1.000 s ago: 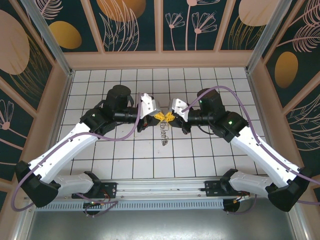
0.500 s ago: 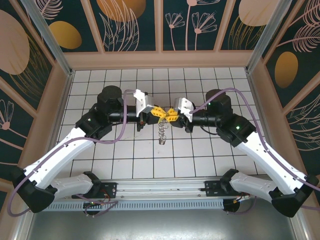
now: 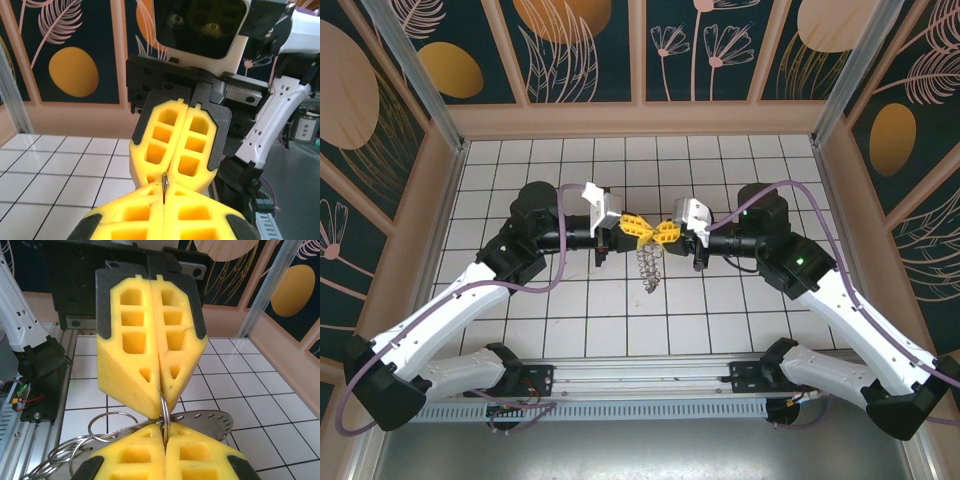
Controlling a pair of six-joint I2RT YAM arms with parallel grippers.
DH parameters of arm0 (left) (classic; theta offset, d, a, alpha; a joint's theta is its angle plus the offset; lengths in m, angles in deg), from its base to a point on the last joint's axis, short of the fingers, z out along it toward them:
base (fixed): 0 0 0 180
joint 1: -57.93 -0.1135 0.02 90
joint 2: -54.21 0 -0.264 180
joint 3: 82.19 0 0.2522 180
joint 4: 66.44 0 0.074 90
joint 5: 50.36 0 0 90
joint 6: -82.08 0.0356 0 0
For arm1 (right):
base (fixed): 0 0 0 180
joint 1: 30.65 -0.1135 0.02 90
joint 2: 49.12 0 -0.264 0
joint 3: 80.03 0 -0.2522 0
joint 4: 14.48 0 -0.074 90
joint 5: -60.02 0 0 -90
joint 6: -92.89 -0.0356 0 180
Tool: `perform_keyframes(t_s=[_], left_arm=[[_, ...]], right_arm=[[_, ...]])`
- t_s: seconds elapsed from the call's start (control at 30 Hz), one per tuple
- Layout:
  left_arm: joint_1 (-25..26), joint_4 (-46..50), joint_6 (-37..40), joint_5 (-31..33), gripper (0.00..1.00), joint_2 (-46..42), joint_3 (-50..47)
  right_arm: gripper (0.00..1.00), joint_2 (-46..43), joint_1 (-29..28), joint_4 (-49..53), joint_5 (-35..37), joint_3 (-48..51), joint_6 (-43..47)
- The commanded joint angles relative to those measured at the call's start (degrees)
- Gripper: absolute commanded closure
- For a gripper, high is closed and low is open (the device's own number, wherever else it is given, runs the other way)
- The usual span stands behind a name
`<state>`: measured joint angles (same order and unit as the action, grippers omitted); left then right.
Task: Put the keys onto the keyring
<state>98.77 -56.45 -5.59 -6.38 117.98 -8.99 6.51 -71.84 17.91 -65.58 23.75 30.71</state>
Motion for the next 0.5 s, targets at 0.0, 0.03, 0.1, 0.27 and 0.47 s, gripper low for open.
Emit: perform_keyframes(t_s=[0.0, 0.03, 0.1, 0.27, 0.47], left_arm=[[0.0, 12.1, 6.8, 3.3, 0.89, 0.9, 4.9], [0.0, 15.2, 8.6, 4.3, 0.87, 1.6, 6.3], [0.1, 19.3, 11.2, 6.3, 0.85, 2.8, 8.0], [0.1, 22.6, 14.1, 8.6, 0.85, 4.4, 9.6], [0.1, 21.7, 13.8, 8.0, 0.83, 5.3, 8.5]], right_arm=[[1.0, 0.9, 0.8, 0.8, 2.6, -1.8, 1.5], [1.0, 1.6, 0.8, 1.8, 2.8, -2.3, 2.0], [1.0, 2.6, 0.8, 3.2, 3.1, -3.3, 2.6], [1.0, 3.6, 0.5, 5.0, 3.2, -4.7, 3.2], [1.0, 4.6, 0.0, 6.4, 3.0, -5.5, 3.6]])
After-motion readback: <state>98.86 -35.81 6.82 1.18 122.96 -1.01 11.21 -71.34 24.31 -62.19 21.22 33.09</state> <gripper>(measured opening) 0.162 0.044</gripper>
